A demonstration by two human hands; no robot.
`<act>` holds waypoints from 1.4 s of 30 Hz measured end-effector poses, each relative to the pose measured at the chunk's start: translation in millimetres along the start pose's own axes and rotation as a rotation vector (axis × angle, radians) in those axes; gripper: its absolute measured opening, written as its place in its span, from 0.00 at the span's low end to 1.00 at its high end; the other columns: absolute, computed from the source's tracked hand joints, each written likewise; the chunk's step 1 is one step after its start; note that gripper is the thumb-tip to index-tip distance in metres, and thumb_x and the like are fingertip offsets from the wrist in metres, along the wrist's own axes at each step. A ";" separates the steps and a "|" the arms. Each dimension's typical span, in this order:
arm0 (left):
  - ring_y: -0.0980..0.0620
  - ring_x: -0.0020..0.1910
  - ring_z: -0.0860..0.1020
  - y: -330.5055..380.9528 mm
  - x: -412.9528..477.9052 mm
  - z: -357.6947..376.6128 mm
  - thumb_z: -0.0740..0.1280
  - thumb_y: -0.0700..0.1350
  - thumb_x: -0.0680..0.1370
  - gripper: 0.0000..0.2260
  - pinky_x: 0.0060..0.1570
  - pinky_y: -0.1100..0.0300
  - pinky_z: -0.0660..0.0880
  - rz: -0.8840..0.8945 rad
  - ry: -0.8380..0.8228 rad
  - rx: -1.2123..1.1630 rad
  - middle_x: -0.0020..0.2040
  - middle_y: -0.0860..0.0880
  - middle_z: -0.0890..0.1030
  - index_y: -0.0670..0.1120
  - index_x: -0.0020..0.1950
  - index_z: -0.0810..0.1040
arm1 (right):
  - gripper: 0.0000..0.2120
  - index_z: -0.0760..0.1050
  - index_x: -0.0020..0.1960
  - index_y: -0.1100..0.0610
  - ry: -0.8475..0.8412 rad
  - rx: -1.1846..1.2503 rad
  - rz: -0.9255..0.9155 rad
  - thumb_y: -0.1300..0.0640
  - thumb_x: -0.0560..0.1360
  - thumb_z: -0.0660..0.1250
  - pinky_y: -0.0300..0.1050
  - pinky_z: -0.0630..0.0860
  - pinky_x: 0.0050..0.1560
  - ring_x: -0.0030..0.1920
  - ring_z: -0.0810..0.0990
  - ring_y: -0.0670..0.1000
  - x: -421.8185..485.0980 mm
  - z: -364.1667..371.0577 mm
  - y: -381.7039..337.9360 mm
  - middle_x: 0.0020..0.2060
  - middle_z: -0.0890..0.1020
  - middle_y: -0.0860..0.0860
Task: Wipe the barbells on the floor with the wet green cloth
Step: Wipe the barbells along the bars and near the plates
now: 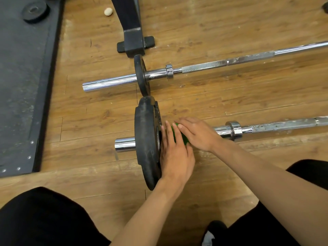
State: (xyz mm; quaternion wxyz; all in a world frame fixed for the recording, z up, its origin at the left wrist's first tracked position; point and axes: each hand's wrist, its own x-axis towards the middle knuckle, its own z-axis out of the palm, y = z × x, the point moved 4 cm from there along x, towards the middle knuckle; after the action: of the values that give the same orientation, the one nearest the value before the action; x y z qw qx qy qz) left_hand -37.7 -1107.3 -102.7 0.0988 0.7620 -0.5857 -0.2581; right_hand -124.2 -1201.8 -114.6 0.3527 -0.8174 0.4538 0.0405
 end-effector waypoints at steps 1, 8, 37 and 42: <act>0.47 0.83 0.35 1.8 -8.6 -5.8 0.54 0.48 0.87 0.32 0.83 0.49 0.44 0.010 0.010 0.004 0.84 0.42 0.35 0.40 0.84 0.39 | 0.26 0.68 0.79 0.54 0.010 0.001 0.009 0.44 0.87 0.48 0.56 0.64 0.76 0.77 0.68 0.57 0.4 2.0 1.2 0.75 0.73 0.55; 0.41 0.83 0.56 17.2 -45.3 -80.0 0.65 0.40 0.81 0.22 0.79 0.46 0.63 0.447 0.186 0.220 0.81 0.37 0.64 0.36 0.75 0.73 | 0.33 0.57 0.84 0.49 0.009 -0.188 -0.048 0.42 0.80 0.47 0.57 0.58 0.79 0.81 0.59 0.58 -2.8 8.1 -19.5 0.82 0.61 0.55; 0.42 0.83 0.55 -37.3 12.7 -118.3 0.50 0.68 0.77 0.38 0.80 0.50 0.52 0.460 -0.149 0.412 0.83 0.41 0.60 0.48 0.79 0.71 | 0.18 0.79 0.67 0.58 0.629 -0.264 0.145 0.54 0.80 0.62 0.60 0.60 0.78 0.69 0.74 0.61 -50.8 110.1 -60.4 0.68 0.78 0.59; 0.40 0.83 0.56 -36.0 -22.8 -104.8 0.53 0.64 0.80 0.32 0.81 0.49 0.47 0.519 -0.112 0.440 0.82 0.39 0.63 0.45 0.75 0.76 | 0.14 0.78 0.65 0.57 0.546 -0.370 0.131 0.59 0.79 0.68 0.58 0.58 0.79 0.67 0.76 0.62 -85.4 84.8 -7.7 0.65 0.79 0.60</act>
State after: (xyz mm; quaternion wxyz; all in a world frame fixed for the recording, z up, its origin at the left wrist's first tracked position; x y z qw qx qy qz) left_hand 41.9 -1091.1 -24.0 -0.0379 0.5753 -0.8062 -0.1330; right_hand -146.7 -1086.2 -140.9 0.0604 -0.8174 0.5678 -0.0756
